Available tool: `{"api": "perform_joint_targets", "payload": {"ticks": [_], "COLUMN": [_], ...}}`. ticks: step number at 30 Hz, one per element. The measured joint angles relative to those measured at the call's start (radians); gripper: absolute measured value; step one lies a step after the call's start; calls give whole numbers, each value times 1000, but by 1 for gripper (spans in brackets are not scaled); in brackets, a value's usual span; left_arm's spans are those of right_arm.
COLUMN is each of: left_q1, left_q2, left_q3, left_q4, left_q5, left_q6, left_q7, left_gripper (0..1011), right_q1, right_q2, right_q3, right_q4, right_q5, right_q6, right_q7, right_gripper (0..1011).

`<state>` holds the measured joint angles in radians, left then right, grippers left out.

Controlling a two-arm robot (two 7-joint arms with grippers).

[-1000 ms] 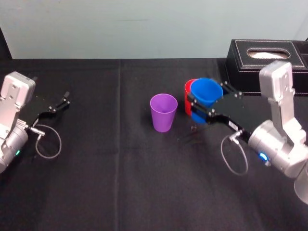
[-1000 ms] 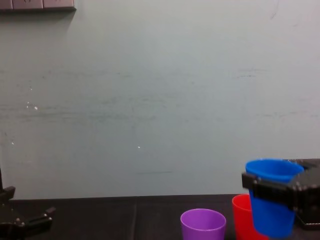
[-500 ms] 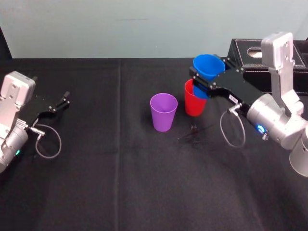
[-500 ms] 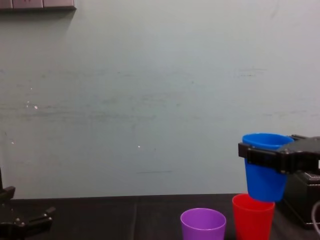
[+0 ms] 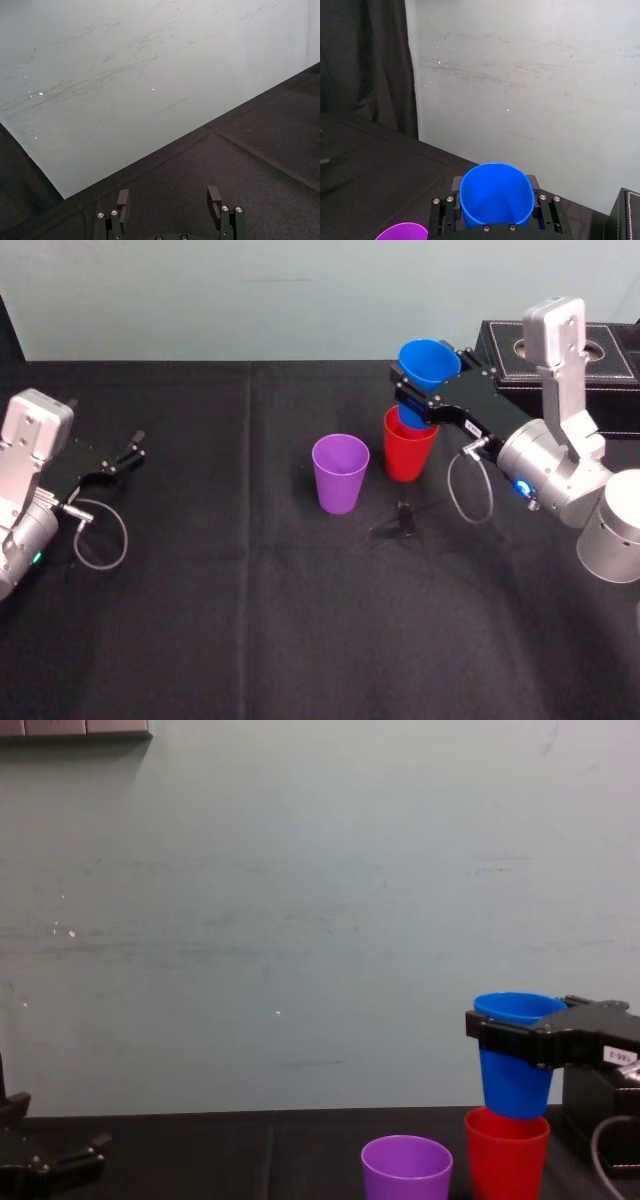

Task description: Stack the three plastic cups sequentially using one hand.

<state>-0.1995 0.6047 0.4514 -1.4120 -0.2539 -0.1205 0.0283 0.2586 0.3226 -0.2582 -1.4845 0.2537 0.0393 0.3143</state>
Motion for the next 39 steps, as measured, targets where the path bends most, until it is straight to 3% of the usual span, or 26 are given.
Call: {"api": "perform_joint_targets", "payload": {"ticks": [12, 39], "left_q1": [0, 0], "left_q2": [0, 0], "left_q3": [0, 0], "left_q4": [0, 0], "left_q5": [0, 0], "left_q6": [0, 0], "left_q7": [0, 0], "left_gripper": [1005, 1004], "right_q1": [47, 84], "right_q2": [-25, -45], "right_q3": [-12, -28], "right_q4": [82, 208], "right_q5": [-14, -24], "right_q6": [-19, -76], "right_q7": [4, 34], "right_gripper": [760, 760]}}
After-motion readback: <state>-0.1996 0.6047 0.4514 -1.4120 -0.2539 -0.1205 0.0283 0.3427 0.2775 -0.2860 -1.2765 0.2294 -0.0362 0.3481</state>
